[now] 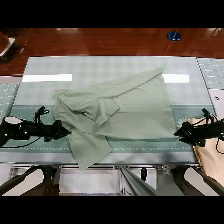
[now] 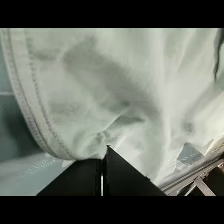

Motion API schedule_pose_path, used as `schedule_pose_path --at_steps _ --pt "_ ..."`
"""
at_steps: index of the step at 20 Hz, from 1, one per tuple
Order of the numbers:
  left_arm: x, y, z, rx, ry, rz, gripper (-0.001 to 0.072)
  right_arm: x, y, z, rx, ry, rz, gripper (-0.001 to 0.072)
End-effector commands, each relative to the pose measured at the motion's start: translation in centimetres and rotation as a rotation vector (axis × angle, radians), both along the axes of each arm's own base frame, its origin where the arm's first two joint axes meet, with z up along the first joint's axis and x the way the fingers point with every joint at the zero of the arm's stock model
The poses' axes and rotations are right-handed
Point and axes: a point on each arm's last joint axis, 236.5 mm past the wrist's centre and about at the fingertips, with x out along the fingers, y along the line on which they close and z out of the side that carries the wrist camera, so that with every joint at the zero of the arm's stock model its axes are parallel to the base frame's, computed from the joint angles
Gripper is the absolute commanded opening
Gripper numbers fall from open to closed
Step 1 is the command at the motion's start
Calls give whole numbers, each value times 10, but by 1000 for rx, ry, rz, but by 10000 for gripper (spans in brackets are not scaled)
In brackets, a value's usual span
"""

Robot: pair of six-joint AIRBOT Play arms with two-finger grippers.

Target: Fold the shirts.

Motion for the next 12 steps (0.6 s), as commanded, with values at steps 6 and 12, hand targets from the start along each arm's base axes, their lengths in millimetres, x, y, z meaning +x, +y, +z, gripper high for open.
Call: schedule_pose_path --at_steps 6,12 --pt "7 3 -2 17 -20 21 26 50 15 -14 86 -112 -117 393" --pt "65 -10 53 -107 -223 72 26 120 47 56 110 -333 138 18"
